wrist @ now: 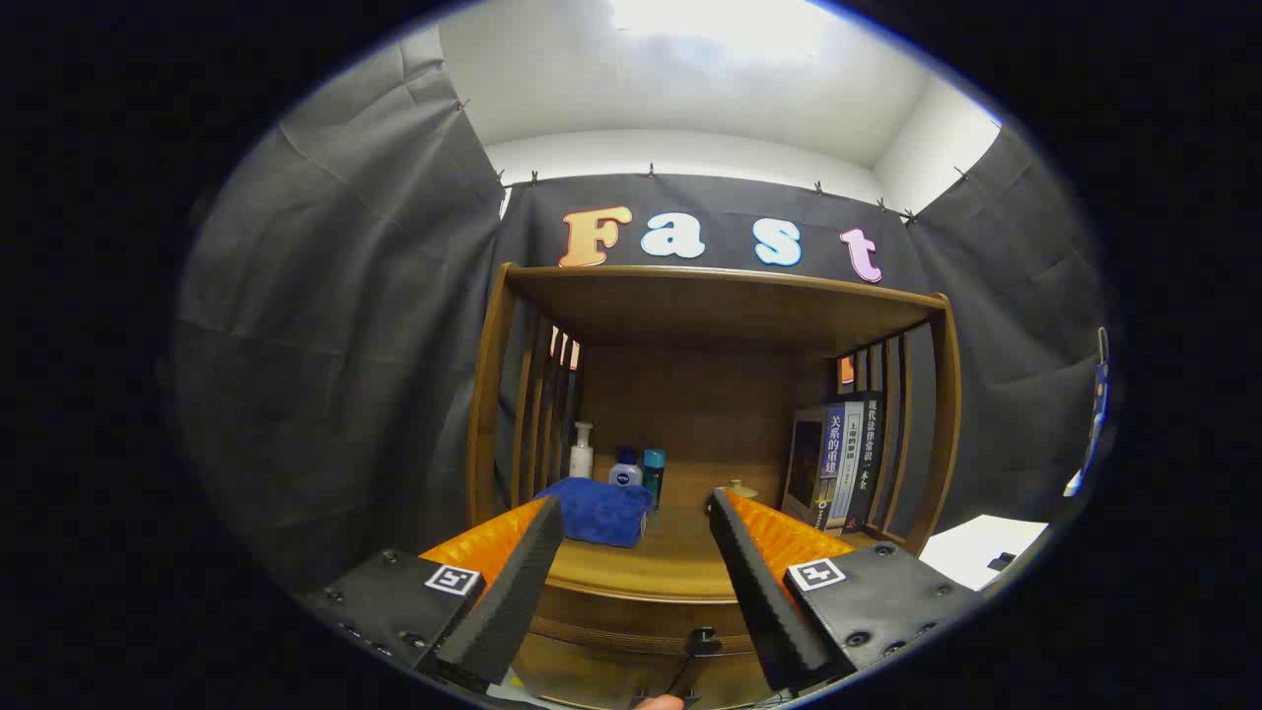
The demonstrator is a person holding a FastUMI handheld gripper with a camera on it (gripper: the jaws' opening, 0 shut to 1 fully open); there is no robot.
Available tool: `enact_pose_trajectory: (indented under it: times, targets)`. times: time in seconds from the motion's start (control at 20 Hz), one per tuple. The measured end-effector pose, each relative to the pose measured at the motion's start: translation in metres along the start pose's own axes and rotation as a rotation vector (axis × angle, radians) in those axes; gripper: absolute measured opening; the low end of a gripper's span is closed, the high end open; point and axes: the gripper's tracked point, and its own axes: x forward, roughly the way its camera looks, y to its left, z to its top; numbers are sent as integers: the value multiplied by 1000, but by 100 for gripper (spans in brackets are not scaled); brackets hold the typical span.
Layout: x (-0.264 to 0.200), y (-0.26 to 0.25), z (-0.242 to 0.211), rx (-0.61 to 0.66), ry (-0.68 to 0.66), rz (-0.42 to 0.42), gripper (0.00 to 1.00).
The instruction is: Pull open the drawer, take out the items inside it, and place them on the countertop above the cabinet.
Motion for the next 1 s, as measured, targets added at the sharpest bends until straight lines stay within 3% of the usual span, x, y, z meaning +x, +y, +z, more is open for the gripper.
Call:
enact_pose_trajectory:
  times: [1.0]
  targets:
    - [-7,-11,2,2,-6,-15,98]
